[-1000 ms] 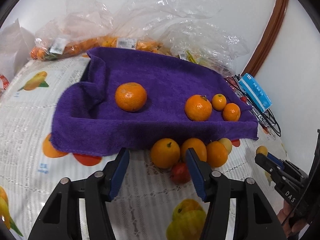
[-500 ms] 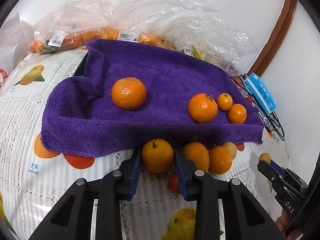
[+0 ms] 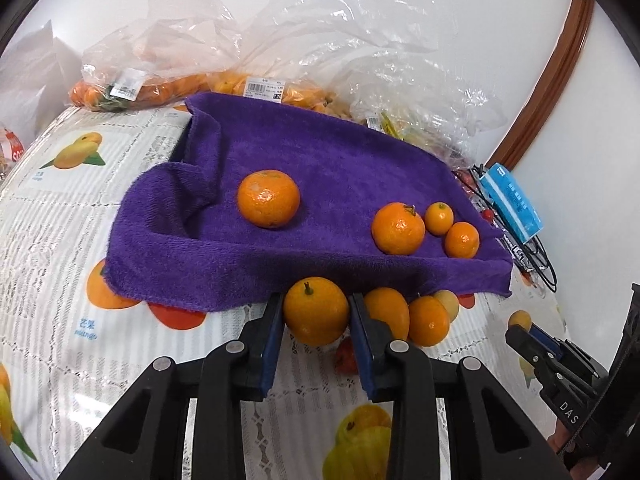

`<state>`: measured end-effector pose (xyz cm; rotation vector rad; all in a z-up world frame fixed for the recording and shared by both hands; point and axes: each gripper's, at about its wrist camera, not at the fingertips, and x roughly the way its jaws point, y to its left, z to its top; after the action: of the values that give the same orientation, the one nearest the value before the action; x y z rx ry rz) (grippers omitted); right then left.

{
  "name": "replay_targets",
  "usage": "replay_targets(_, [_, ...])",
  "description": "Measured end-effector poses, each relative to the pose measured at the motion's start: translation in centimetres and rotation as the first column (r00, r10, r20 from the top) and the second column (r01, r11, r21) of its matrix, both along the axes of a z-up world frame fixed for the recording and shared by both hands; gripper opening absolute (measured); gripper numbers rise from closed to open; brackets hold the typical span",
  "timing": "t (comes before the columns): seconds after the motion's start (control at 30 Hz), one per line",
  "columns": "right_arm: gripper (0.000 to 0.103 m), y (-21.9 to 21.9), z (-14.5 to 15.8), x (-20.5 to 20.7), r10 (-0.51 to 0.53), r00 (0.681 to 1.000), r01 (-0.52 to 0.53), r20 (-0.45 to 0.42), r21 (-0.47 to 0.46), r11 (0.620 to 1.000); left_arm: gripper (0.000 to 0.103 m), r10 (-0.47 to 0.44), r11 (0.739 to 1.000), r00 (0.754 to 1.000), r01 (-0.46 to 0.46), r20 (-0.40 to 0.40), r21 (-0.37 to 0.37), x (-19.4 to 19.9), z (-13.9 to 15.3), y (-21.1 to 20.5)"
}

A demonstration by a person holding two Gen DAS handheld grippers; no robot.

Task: Organize fruits
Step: 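Lift the pear and orange and carry them over the purple towel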

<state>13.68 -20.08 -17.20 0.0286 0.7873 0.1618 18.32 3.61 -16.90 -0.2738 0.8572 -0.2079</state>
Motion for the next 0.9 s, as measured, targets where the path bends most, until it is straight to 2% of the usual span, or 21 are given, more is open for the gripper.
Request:
replay_targets(0.4, [0.024, 1.0, 1.8, -1.0, 0.009, 0.999, -0.009, 0.038, -0.016, 1.0, 0.031, 0.032, 0.999, 0.999, -0.033, 0.034, 0.018, -2.5, 0.9, 1.1])
replay_targets(0.67, [0.024, 1.1, 2.4, -1.0, 0.013, 0.999, -0.013, 0.043, 0.004, 1.0, 0.031, 0.045, 0.999, 0.995, -0.047, 0.085, 0.021, -3.2, 3.4, 1.9])
replay_targets(0.9, [0.024, 1.4, 4.0, -0.3, 0.007, 0.997, -0.008, 0.078, 0.006, 1.0, 0.031, 0.028, 0.999, 0.988, -0.031, 0.149, 0.022, -2.1, 6.2, 1.6])
